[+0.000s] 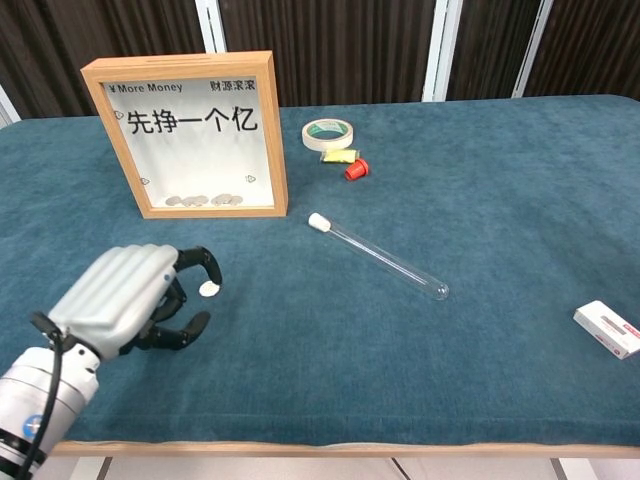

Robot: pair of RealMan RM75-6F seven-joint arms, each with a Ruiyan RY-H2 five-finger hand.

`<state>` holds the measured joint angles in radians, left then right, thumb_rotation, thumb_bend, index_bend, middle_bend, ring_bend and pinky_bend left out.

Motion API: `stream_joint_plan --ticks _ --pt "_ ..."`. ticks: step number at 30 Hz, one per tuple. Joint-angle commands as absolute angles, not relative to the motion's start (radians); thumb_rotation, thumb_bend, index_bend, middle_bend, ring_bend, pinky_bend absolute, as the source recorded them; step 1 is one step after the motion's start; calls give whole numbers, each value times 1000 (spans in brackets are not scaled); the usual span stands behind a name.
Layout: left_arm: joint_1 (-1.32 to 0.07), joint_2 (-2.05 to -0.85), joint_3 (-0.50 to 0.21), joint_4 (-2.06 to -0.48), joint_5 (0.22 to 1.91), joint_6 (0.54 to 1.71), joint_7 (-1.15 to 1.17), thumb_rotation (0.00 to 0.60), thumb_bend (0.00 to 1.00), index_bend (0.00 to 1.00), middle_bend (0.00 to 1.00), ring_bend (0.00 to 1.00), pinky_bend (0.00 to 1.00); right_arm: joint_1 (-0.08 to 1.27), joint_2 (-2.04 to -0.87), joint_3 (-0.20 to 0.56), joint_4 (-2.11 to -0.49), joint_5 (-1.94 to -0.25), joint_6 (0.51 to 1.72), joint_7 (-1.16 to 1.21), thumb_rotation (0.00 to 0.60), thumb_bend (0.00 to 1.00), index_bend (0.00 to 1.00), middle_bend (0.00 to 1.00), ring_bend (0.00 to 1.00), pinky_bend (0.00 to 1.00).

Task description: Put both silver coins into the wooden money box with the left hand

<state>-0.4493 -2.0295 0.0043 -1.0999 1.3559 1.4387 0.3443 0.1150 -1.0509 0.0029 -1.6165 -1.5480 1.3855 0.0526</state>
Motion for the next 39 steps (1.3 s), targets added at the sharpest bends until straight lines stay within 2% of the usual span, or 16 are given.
stream_joint_plan --ticks 1,25,39 --pt "-442 -2049 -13 -1070 1361 1429 345 600 359 426 1000 1000 1000 115 -1050 4 -1617 -1546 1385 54 600 137 0 0 0 0" --pt "-461 -2079 -121 -1005 1351 1335 402 600 352 442 1000 1000 1000 96 -1025 19 -1607 -1539 1427 137 600 137 0 0 0 0" --pt "-472 -2068 -148 -1022 1341 1303 445 600 411 469 1000 1000 1000 93 -1024 21 -1608 -1539 1431 140 600 137 0 0 0 0"
